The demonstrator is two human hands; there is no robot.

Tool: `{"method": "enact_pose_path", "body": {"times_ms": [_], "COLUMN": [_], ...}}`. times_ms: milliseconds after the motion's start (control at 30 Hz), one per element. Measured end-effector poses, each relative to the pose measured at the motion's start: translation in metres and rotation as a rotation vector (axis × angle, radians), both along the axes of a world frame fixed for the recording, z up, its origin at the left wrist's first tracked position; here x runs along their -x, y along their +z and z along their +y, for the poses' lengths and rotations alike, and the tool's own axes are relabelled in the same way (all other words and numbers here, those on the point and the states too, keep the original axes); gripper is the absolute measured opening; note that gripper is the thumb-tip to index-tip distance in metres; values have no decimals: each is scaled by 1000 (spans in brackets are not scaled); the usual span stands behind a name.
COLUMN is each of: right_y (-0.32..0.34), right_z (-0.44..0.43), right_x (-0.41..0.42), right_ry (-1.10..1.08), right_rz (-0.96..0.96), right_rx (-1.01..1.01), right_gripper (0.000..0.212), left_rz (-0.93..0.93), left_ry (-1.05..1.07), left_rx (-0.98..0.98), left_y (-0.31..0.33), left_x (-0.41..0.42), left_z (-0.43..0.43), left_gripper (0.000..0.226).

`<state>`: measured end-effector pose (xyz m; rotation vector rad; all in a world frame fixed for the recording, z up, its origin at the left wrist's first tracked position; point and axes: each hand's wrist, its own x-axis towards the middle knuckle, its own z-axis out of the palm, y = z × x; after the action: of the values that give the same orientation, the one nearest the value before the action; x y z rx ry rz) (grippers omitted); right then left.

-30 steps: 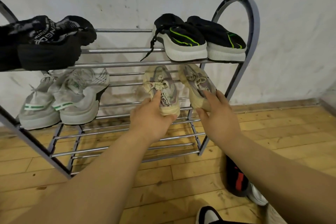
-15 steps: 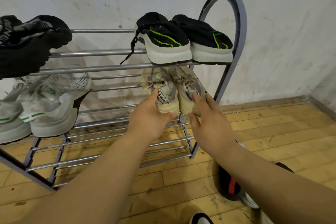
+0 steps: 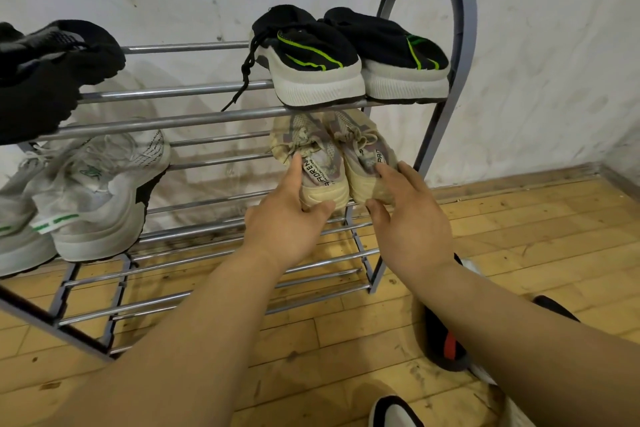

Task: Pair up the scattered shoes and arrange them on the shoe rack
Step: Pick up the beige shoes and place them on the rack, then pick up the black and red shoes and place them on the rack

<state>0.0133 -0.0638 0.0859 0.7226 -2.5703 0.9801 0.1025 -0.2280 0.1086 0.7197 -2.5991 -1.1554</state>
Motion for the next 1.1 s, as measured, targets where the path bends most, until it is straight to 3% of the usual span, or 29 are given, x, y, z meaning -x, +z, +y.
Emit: {"method": "enact_pose_path", "body": {"times_ms": [133, 333, 500, 567, 667, 767, 1100], "right_y": [6, 13, 20, 16, -2, -29, -165], "right_z": [6, 32, 78, 98, 128, 152, 167], "right_x": [3, 4, 18, 24, 22, 20, 36], "right_ry": [-2, 108, 81, 14, -75, -122, -234], "right_rz": [-8, -27, -91, -196, -369, -518, -993], "right_rx": [10, -10, -152, -177, -205, -266, -391], "right_gripper": [56, 49, 42, 46, 54, 61, 73], "left_rz": [-23, -27, 116, 124, 41, -59, -211], "left_ry": [-21, -63, 121, 75, -109, -205, -213], "left_rx": [21, -105, 207, 290, 132, -49, -239], "left_y": [-2, 3, 4, 0, -12, -29, -91], "left_x": [3, -4, -26, -35, -38, -36, -31], "left_z": [-5, -3, 41, 64, 92, 109, 111], "left_gripper": [95, 111, 87, 72, 63, 70, 77]}}
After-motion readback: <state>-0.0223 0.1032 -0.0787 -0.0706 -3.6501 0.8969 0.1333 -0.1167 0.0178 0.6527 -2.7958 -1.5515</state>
